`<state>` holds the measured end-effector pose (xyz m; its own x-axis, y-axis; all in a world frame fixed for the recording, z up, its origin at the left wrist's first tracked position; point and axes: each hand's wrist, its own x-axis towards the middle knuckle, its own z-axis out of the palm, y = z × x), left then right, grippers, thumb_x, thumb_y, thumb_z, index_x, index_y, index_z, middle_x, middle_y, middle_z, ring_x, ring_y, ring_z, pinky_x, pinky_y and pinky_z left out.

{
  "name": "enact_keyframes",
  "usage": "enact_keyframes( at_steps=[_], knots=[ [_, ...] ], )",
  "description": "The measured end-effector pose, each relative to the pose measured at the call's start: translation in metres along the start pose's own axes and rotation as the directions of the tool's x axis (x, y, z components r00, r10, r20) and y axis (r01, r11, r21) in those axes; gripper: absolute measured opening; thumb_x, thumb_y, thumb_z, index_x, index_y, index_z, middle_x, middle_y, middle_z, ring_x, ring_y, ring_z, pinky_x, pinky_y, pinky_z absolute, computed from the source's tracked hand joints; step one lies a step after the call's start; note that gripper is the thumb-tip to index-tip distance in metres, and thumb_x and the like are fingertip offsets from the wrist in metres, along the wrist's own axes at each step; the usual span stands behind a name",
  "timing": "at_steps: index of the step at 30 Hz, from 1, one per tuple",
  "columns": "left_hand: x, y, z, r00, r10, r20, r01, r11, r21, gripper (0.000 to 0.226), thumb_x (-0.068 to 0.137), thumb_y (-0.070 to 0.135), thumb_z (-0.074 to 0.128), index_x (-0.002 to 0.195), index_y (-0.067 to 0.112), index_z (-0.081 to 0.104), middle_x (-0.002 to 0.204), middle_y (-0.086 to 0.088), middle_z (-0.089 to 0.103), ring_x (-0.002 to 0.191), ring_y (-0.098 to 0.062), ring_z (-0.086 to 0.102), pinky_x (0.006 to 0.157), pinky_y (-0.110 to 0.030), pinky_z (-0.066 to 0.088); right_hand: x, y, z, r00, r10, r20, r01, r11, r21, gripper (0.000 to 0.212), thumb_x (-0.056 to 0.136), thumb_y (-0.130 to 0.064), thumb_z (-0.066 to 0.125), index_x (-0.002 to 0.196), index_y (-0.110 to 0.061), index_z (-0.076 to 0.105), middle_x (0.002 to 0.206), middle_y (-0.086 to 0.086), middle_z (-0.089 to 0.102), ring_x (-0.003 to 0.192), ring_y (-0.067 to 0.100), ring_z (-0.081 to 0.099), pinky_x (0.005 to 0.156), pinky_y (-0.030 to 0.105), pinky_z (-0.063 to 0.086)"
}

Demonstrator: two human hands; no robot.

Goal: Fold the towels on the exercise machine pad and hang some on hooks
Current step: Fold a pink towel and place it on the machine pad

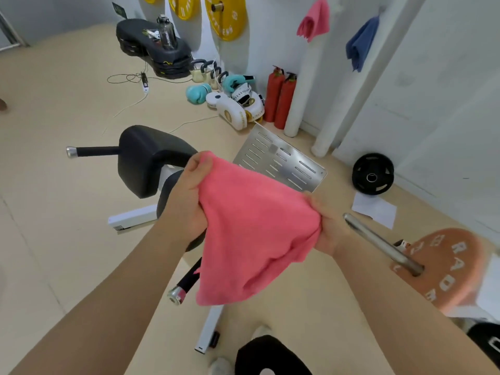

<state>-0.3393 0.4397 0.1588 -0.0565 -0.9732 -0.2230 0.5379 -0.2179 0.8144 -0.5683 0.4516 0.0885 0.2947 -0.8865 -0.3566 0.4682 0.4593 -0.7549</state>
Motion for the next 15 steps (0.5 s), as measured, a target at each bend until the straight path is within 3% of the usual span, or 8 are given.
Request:
enact_keyframes(
  at_steps=[2,6,8,10,11,12,14,15],
  knots=[
    [0.008,0.007,0.007,1.000,0.027,0.016,-0.027,1.000,0.006,0.015,0.092,0.026,0.050,0.079,0.025,0.055,0.066,0.009,0.064,0.066,-0.007,0.060,0.068,-0.025,0.050,-0.004,-0.007,-0.016,0.991,-0.014,-0.130,0.020,0.999,0.048,0.064,0.021,-0.039,0.093,0.078,-0.017,0.074,0.078,0.001,0.073,0.070,0.014,0.070,0.059,0.025,0.056],
    [0.028,-0.010,0.036,0.993,-0.059,0.098,0.042,0.985,0.168,0.013,0.094,0.022,0.048,0.081,0.022,0.053,0.071,0.003,0.057,0.066,-0.009,0.052,0.064,-0.024,0.044,0.008,-0.002,-0.056,0.900,-0.001,-0.435,-0.081,0.982,-0.170,0.028,0.064,-0.018,0.079,0.079,-0.015,0.056,0.073,0.003,0.058,0.070,0.018,0.051,0.059,0.028,0.042],
    [0.042,-0.028,0.053,0.983,-0.137,0.119,0.105,0.965,0.240,0.012,0.093,0.021,0.049,0.082,0.022,0.054,0.075,0.001,0.053,0.068,-0.010,0.049,0.064,-0.024,0.041,0.015,0.007,-0.075,0.747,-0.020,-0.665,-0.391,0.796,-0.463,0.024,0.082,-0.012,0.066,0.104,-0.010,0.058,0.094,0.011,0.059,0.083,0.024,0.054,0.065,0.031,0.040],
    [0.057,-0.042,0.067,0.966,-0.218,0.140,0.168,0.937,0.305,0.011,0.093,0.021,0.051,0.084,0.021,0.057,0.077,0.001,0.054,0.071,-0.010,0.050,0.065,-0.023,0.043,0.019,0.009,-0.082,0.656,-0.104,-0.748,-0.636,0.456,-0.622,0.052,0.085,-0.015,0.061,0.132,-0.008,0.041,0.126,0.017,0.050,0.112,0.032,0.051,0.082,0.035,0.043],
    [0.063,-0.047,0.073,0.954,-0.253,0.163,0.186,0.921,0.341,0.010,0.093,0.020,0.052,0.085,0.021,0.058,0.079,0.000,0.056,0.073,-0.010,0.051,0.067,-0.023,0.044,0.020,0.002,-0.078,0.677,-0.126,-0.725,-0.609,0.457,-0.649,0.060,0.084,-0.015,0.061,0.137,-0.010,0.035,0.133,0.017,0.044,0.117,0.032,0.048,0.085,0.034,0.043],
    [0.069,-0.050,0.079,0.940,-0.276,0.200,0.180,0.901,0.395,0.009,0.092,0.019,0.053,0.087,0.020,0.060,0.082,-0.001,0.057,0.074,-0.012,0.052,0.069,-0.024,0.045,0.024,-0.010,-0.072,0.733,-0.135,-0.667,-0.501,0.555,-0.664,0.062,0.083,-0.011,0.061,0.139,-0.014,0.034,0.138,0.015,0.040,0.118,0.029,0.047,0.085,0.032,0.042],
    [0.078,-0.054,0.088,0.911,-0.279,0.304,0.076,0.837,0.542,0.011,0.090,0.011,0.055,0.087,0.019,0.062,0.084,-0.002,0.059,0.076,-0.011,0.054,0.073,-0.024,0.045,0.031,-0.041,-0.055,0.899,-0.159,-0.408,-0.148,0.767,-0.625,0.063,0.081,-0.001,0.058,0.135,-0.027,0.039,0.142,0.010,0.040,0.118,0.022,0.048,0.092,0.033,0.041],
    [0.081,-0.053,0.091,0.903,-0.248,0.351,-0.024,0.786,0.617,0.014,0.089,0.008,0.056,0.086,0.020,0.063,0.081,0.002,0.061,0.075,-0.007,0.055,0.073,-0.021,0.045,0.034,-0.057,-0.045,0.955,-0.176,-0.238,-0.001,0.803,-0.596,0.064,0.078,0.002,0.057,0.131,-0.030,0.042,0.140,0.009,0.044,0.120,0.021,0.048,0.098,0.035,0.041]
  ],
)
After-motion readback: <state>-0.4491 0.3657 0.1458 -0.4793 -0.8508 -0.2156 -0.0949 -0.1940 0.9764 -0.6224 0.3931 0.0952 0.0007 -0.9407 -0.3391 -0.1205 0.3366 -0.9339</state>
